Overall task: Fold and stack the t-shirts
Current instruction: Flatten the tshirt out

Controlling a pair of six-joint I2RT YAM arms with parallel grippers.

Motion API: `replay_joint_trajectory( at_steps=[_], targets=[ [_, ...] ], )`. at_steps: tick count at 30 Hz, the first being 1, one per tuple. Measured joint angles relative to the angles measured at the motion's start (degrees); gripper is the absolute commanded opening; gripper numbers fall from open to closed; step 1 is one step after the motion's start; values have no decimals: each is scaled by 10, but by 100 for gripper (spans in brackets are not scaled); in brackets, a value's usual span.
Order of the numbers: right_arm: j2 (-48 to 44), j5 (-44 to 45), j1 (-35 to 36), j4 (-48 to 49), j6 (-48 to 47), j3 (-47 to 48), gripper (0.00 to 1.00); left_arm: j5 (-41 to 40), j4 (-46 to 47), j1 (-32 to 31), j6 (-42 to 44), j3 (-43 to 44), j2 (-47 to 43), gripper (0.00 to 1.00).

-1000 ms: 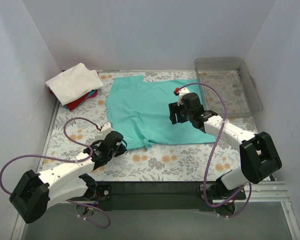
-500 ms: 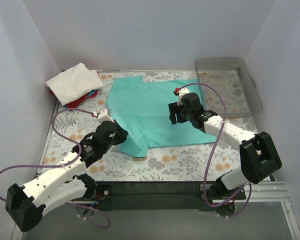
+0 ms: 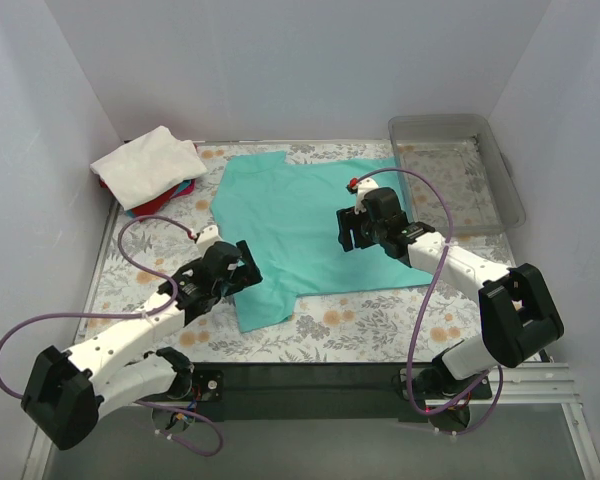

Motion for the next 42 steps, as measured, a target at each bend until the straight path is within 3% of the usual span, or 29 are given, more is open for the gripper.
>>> replay_joint_trajectory(
  at_steps=[9,22,25,34,42],
  targets=[
    [-1,0,0,0,0,0,60,44,-34,-13,-46,-79,-43,87],
    [-12,0,0,0,0,0,60,75,-84,-71,-139,-101,-129,87],
    [-12,0,0,0,0,0,61,82,-94,-79,-153,-112,-124,84],
    [-12,0,0,0,0,0,61,94,-88,-84,-164,-122,-119,63],
    [-12,0,0,0,0,0,61,112,-80,-86,-167,-141,-131,52]
  ],
)
